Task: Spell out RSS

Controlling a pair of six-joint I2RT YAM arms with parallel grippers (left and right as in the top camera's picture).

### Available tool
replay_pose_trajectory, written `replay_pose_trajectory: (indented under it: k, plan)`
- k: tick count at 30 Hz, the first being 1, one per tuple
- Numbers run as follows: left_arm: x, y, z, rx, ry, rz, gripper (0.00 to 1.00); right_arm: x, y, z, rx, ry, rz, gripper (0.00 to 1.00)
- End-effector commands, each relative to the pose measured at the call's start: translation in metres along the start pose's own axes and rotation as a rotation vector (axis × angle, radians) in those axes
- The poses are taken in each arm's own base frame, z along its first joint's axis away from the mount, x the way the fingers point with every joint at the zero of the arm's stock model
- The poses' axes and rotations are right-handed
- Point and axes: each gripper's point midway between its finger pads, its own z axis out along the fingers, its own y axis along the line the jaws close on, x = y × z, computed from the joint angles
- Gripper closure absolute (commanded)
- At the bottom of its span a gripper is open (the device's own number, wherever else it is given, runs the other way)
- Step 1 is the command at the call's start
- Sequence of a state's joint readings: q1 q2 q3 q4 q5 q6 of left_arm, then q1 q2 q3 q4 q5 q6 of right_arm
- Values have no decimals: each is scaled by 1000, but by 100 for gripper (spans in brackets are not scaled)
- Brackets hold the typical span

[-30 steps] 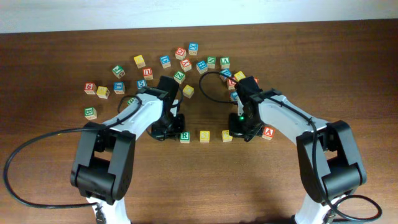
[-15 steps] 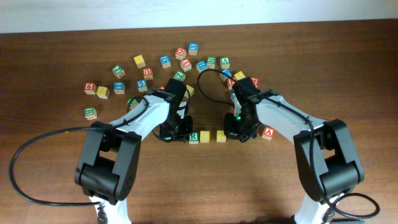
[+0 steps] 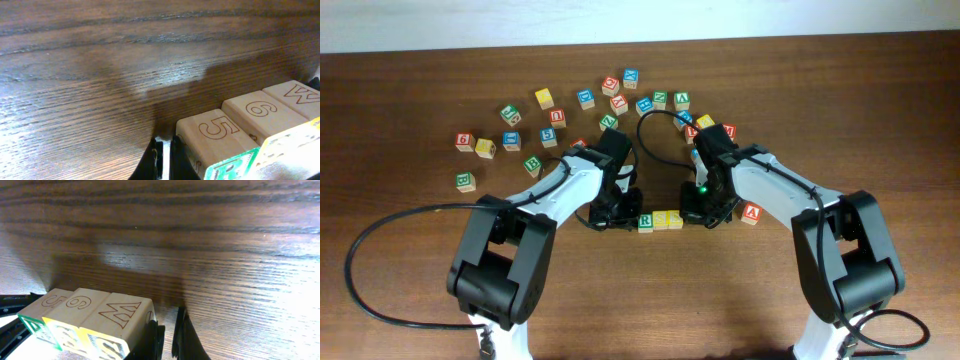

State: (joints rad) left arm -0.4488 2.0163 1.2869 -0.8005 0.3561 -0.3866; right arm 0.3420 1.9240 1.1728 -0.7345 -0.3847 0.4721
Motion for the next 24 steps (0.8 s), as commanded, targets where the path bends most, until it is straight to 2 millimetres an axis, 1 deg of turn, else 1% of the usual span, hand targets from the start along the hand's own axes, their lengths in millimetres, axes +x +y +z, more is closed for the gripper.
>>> replay_pose_trajectory:
  k: [1,4,9,12,14,19,20,22,23,24]
  plan:
    - [2,1,11,-1,13,-4,98,9,-1,7,9,37,10,96]
    - [2,1,11,-1,13,-4,98,9,-1,7,8,35,9,96]
    - [7,3,11,-10,33,-11,99,1,2,7,-2,3,-3,96]
    - [7,3,11,-10,36,-12,100,0,0,7,5,0,-3,96]
    - [7,3,11,-11,36,-13,99,-1,-5,7,34,-7,-1,96]
    - [7,3,11,-11,36,-13,100,-1,-5,7,34,-8,0,95]
    - [6,7,11,-32,28,-13,100,-1,-6,7,37,-8,1,92]
    - [3,18,9,-81,15,-24,100,0,-10,7,58,-8,3,92]
    - [0,31,-4,-129,10,-55,100,0,-13,6,80,-10,3,93]
    - [-2,34,-12,-133,4,-67,100,0,-14,4,90,-13,3,92]
